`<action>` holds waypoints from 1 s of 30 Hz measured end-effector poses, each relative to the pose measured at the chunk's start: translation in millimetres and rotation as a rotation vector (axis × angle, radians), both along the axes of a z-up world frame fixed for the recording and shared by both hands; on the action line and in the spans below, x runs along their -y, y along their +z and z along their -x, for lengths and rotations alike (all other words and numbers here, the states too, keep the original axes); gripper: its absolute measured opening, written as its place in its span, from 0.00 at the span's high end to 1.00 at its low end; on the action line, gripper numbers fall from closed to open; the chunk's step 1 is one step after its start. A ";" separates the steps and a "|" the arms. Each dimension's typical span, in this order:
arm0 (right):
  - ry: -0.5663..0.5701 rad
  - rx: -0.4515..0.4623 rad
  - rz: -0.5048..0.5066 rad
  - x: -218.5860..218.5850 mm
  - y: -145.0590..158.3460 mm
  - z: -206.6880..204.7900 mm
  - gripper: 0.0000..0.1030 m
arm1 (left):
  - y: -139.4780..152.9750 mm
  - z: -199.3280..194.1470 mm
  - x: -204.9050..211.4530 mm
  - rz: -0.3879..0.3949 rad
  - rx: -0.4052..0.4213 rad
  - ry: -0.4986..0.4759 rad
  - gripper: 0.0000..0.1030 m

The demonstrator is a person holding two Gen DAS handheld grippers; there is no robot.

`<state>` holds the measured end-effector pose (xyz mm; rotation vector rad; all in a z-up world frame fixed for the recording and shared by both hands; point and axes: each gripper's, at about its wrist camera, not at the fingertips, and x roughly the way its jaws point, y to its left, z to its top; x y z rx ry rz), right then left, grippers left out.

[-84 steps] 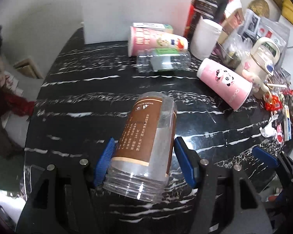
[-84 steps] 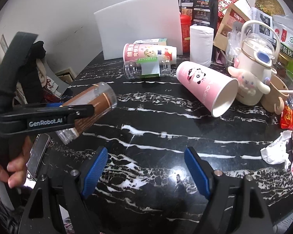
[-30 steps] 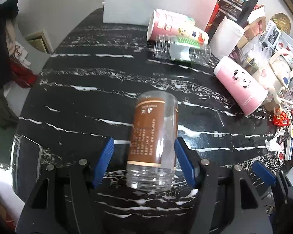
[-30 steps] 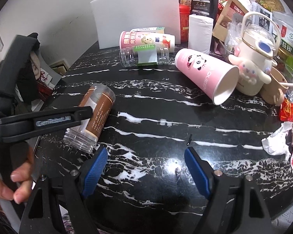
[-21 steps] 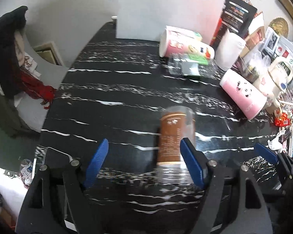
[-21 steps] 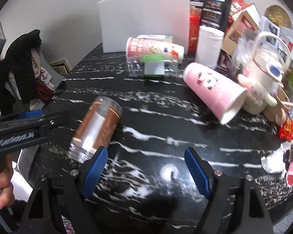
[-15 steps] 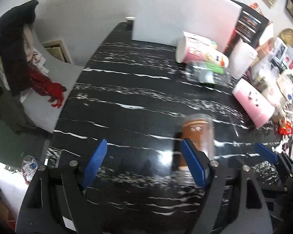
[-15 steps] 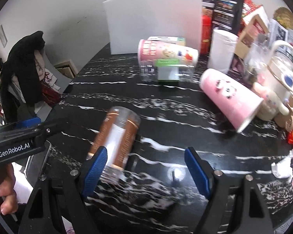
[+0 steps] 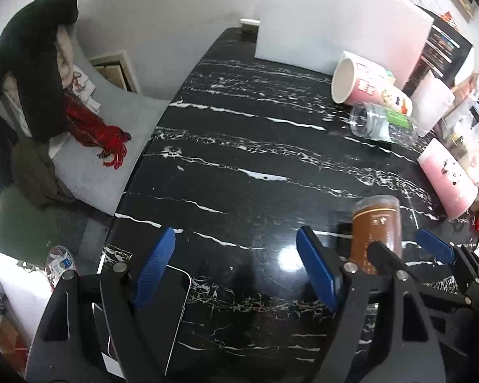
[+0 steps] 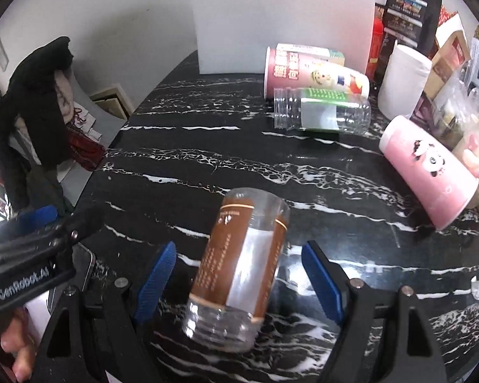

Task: Flip cup upside down
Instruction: 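Grasp the jar with the right tool while the left tool releases it, then rotate the held jar upright with the right tool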

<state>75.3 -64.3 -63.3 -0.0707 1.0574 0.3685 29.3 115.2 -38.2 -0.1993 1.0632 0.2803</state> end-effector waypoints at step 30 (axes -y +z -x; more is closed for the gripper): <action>0.044 -0.110 0.081 -30.0 -54.7 -31.8 0.37 | -41.0 -21.4 -23.8 -0.009 -0.079 0.037 0.25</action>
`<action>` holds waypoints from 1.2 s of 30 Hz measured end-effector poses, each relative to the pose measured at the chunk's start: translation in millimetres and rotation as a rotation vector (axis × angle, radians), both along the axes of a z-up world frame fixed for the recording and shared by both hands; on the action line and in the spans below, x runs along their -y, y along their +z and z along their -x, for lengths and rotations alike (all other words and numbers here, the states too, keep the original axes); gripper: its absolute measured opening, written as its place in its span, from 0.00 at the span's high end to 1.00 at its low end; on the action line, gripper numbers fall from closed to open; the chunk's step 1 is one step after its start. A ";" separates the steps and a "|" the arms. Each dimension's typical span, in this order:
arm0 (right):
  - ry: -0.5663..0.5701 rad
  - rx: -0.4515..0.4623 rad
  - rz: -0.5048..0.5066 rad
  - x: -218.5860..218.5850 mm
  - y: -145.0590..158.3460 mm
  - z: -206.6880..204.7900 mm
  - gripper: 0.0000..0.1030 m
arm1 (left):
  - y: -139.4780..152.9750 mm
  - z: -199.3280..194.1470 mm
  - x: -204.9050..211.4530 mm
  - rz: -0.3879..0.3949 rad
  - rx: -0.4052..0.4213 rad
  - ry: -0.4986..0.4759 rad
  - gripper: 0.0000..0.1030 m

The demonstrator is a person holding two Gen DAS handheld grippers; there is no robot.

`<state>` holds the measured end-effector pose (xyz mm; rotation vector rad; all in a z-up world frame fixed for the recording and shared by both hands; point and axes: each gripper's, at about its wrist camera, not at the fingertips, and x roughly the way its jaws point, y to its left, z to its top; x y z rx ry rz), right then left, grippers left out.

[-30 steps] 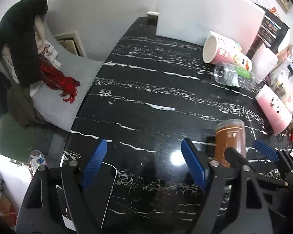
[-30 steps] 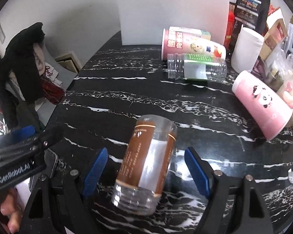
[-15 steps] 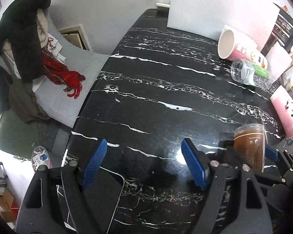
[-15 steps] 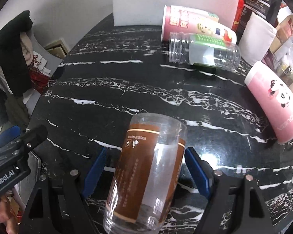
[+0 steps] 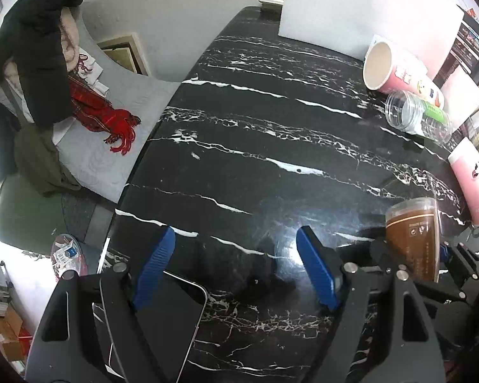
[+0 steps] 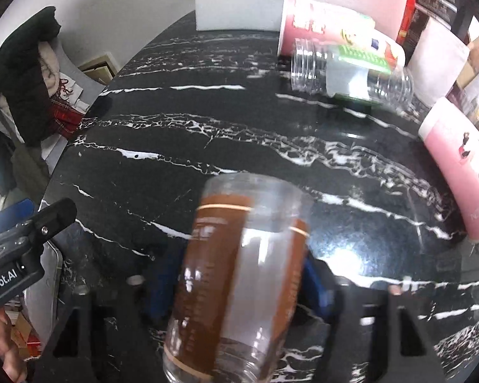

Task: Flip cup upside down
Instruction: 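Rotate the held jar upright with the right tool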

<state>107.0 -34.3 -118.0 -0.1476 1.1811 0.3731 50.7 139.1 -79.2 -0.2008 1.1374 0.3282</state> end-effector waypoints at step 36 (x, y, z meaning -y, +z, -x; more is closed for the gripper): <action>-0.049 0.514 -0.100 79.7 94.0 -19.0 0.40 | 51.9 -59.7 71.9 0.000 0.085 -0.074 0.25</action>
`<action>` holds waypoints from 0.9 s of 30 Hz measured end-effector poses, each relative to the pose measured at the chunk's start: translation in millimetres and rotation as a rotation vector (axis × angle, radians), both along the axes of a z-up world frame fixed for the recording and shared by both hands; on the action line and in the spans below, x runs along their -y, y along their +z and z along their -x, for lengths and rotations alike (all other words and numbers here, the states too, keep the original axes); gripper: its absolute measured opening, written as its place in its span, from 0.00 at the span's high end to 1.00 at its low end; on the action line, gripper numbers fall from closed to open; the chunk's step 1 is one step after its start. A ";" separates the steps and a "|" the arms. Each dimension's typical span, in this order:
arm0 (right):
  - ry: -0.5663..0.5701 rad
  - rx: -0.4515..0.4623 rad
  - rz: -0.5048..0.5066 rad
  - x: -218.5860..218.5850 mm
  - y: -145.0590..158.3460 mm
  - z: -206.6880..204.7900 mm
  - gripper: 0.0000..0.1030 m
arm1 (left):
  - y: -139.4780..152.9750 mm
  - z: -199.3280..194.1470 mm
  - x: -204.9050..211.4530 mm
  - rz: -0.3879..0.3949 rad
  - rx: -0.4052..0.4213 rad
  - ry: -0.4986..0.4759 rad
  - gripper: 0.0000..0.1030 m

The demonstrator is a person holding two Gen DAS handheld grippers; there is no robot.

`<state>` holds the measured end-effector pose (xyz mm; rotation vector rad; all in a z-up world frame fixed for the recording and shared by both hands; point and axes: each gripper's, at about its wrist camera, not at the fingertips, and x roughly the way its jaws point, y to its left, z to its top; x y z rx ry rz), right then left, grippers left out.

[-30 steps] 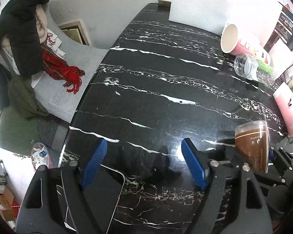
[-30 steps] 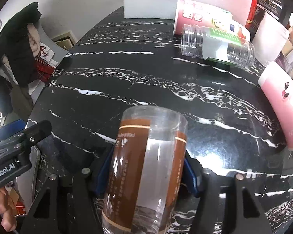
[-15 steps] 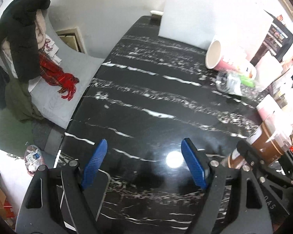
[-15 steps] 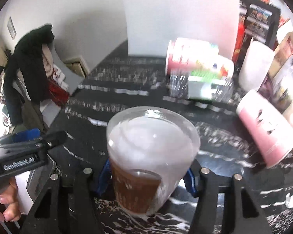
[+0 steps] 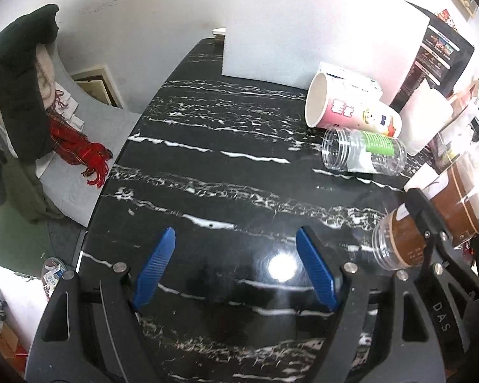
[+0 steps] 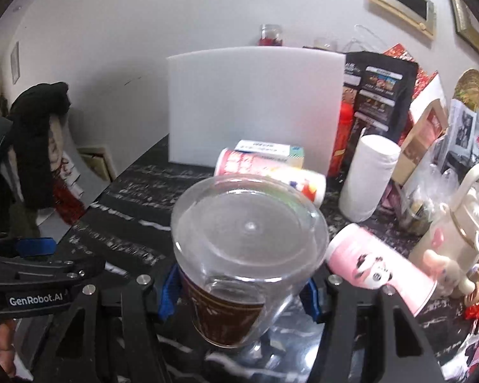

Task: Flip cup upside down
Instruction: 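Rotate the held jar upright with the right tool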

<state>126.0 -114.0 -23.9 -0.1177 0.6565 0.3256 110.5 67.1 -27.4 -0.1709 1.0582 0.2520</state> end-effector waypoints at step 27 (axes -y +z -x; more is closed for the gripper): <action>0.057 -0.025 0.038 0.7 -52.4 -20.7 0.40 | -47.3 -25.8 1.6 -0.008 -0.091 -0.025 0.25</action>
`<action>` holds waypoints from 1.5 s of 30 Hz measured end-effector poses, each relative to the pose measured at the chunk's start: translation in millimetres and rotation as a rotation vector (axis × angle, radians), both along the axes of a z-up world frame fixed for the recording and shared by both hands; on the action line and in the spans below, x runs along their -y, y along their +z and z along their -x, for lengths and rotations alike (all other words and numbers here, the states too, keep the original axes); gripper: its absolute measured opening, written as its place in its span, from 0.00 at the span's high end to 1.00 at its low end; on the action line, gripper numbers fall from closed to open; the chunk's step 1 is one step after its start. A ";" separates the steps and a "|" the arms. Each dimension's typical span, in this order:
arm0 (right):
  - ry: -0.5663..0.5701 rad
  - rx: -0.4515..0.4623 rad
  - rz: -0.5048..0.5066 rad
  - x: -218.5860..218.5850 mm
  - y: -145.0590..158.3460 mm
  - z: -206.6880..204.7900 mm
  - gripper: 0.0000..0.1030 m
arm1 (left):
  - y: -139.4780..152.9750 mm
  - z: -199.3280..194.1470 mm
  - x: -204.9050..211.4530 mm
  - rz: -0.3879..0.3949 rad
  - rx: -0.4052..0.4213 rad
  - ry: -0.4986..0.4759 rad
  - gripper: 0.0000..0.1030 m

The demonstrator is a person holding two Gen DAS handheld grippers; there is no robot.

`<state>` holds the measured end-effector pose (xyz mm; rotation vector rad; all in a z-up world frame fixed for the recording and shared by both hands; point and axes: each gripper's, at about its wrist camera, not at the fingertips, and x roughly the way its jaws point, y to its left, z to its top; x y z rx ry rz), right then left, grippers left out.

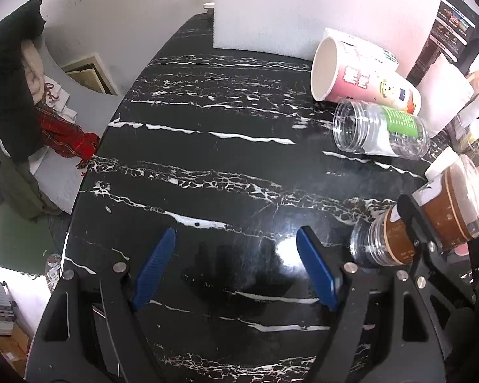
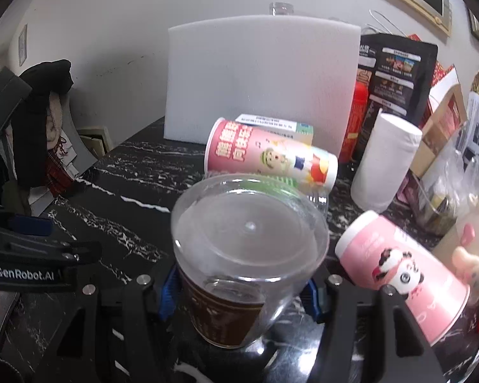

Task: Flip cup upside down
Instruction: 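Rotate the held jar upright with the right tool, then lower the jar onto the table standing and open the right tool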

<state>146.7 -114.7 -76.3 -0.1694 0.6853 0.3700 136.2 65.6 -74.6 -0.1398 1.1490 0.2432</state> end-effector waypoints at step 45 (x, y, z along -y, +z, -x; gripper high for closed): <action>-0.121 0.038 -0.043 43.6 114.7 98.4 0.22 | 147.8 115.3 43.6 -0.061 0.293 -0.126 0.21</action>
